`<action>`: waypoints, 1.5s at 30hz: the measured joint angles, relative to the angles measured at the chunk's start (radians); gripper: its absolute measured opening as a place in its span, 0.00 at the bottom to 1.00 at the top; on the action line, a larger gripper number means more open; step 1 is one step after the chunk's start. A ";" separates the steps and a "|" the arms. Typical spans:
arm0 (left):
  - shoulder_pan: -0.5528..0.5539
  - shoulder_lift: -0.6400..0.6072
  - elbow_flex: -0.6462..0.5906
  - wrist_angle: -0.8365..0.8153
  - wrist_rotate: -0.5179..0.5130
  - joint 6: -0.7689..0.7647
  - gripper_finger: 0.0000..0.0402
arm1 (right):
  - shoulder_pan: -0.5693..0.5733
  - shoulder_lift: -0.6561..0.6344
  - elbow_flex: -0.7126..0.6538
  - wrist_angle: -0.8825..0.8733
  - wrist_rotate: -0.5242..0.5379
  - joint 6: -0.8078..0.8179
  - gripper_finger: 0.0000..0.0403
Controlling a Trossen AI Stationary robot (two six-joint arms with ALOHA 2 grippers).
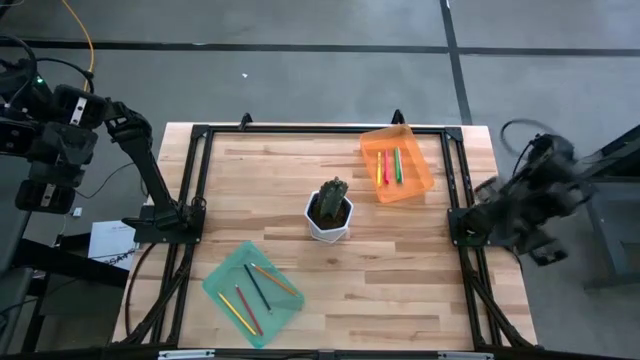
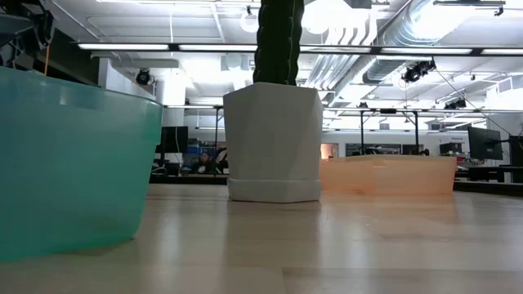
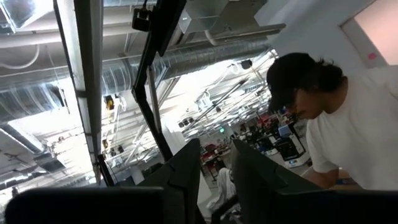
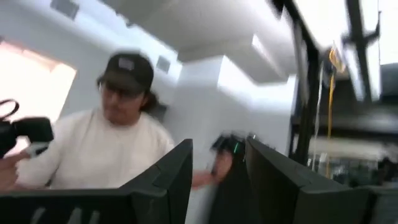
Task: Sort pens & pencils
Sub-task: Return to Home Position
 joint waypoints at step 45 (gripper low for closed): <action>0.000 0.020 0.000 -0.025 -0.159 -0.081 0.20 | -0.003 -0.216 -0.878 0.373 0.404 0.135 0.35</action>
